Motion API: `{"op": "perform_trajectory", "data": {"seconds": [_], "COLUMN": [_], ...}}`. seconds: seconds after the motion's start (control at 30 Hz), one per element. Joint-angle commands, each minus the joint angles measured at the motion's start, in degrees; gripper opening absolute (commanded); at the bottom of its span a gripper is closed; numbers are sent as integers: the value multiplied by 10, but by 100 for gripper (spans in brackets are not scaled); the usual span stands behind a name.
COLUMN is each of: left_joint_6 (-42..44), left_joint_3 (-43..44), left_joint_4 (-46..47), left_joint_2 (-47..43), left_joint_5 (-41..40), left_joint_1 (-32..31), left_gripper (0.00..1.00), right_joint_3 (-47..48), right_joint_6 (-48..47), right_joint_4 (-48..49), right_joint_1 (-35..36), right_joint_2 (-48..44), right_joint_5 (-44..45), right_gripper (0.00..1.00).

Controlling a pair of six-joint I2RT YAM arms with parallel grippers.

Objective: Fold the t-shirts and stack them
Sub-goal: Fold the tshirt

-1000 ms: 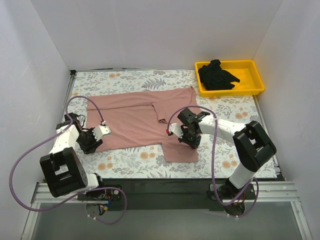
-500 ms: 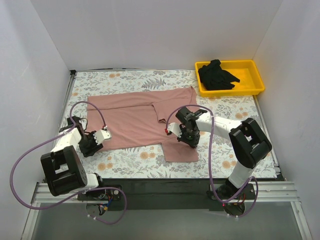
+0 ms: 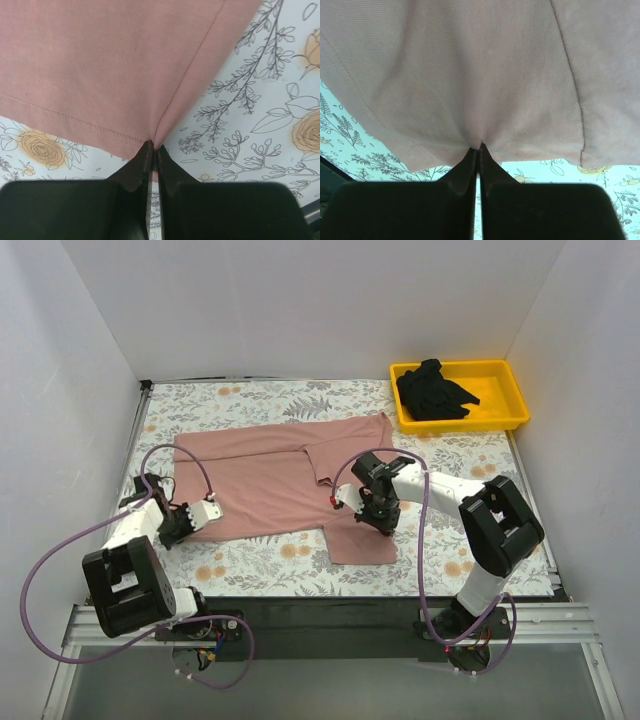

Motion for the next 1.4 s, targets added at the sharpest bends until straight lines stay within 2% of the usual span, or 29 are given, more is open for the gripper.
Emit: {"op": "perform_trajectory", "data": {"seconds": [0.0,0.1,0.27,0.5,0.7,1.07,1.37], "left_joint_6": [4,-8,-46,-63,-88,-153,-190], "left_joint_3": [30,55,90,164,236,403,452], "left_joint_4": [-60,-98,-97,-129,-139,-144,-123], "left_joint_2": [-20,-22,-16,3,45,176,239], "left_joint_5": [26,48,45,84,108,157,158], "left_joint_1": [1,1,1,12,17,19,20], "left_gripper": [0,0,0,0,0,0,0], "right_joint_3": [26,26,30,95,170,291,396], "right_joint_6": [8,4,-9,-34,-63,-103,-126], "right_joint_4": [-19,-19,-17,-19,-19,-19,-19], "right_joint_1": [-10,-26,-62,-79,-85,-120,-133], "right_joint_2": [-48,-70,-105,-100,-63,20,103], "right_joint_5": [-13,-14,-24,-21,-7,-1,1], "right_gripper": [1,1,1,1,1,1,1]}}
